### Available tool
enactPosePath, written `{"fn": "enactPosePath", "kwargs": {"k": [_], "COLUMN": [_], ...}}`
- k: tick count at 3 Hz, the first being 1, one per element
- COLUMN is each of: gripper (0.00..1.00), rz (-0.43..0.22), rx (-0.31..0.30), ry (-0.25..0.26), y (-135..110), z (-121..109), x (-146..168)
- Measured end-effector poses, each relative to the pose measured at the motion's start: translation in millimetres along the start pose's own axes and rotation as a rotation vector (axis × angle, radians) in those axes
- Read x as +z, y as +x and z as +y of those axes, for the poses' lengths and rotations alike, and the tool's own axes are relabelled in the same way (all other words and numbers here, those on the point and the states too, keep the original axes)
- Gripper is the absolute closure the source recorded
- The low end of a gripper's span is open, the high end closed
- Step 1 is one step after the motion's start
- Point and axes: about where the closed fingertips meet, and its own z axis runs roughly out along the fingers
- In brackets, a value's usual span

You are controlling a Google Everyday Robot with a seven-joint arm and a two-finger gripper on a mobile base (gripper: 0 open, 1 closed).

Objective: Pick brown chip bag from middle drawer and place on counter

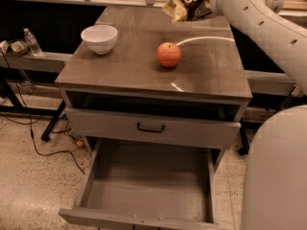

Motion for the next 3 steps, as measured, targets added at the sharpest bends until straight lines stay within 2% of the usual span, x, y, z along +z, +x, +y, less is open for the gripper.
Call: {"fn": "enactPosePath", "kwargs": {"k": [1,3], "gripper": [0.82,0.36], "rz": [0.042,0.027], "rx": [-0.01,-0.046], "ry": [-0.064,-0.127], "y": [18.1,12.7], "z": [13.7,29.8], "x": [17.3,27.7]}}
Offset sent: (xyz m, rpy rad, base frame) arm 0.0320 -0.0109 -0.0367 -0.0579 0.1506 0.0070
